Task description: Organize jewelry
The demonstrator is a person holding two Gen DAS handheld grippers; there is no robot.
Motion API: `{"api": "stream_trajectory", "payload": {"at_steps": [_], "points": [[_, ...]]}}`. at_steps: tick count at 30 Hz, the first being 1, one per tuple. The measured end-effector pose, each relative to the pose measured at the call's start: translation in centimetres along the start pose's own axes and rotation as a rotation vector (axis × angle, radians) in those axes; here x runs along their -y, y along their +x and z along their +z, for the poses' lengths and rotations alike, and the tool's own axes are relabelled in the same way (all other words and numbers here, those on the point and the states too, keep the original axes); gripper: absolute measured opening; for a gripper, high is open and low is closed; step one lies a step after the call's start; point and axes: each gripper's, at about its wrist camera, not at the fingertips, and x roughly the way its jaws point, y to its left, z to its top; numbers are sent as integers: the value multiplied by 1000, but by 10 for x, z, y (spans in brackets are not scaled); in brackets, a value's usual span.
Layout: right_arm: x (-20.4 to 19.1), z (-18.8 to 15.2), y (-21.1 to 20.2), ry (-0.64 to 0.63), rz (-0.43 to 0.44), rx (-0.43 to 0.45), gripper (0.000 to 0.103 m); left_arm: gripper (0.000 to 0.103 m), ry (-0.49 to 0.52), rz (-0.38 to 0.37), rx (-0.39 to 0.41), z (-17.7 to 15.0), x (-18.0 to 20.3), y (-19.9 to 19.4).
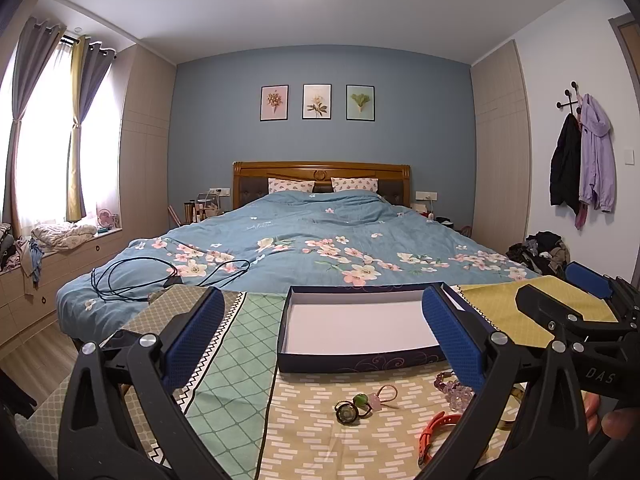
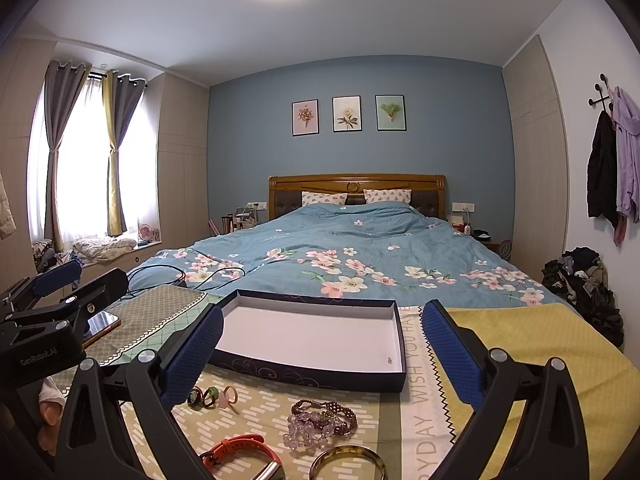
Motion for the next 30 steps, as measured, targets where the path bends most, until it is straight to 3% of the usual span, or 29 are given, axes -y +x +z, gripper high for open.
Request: {"api": "stream_trajectory", "payload": {"at_steps": [25, 30], "points": [[6, 2, 4, 7, 1, -31, 96, 97, 9, -34, -39, -12, 2, 14], [14, 2, 8, 5, 18, -79, 96, 97, 25, -92, -85, -17, 5, 21]]}}
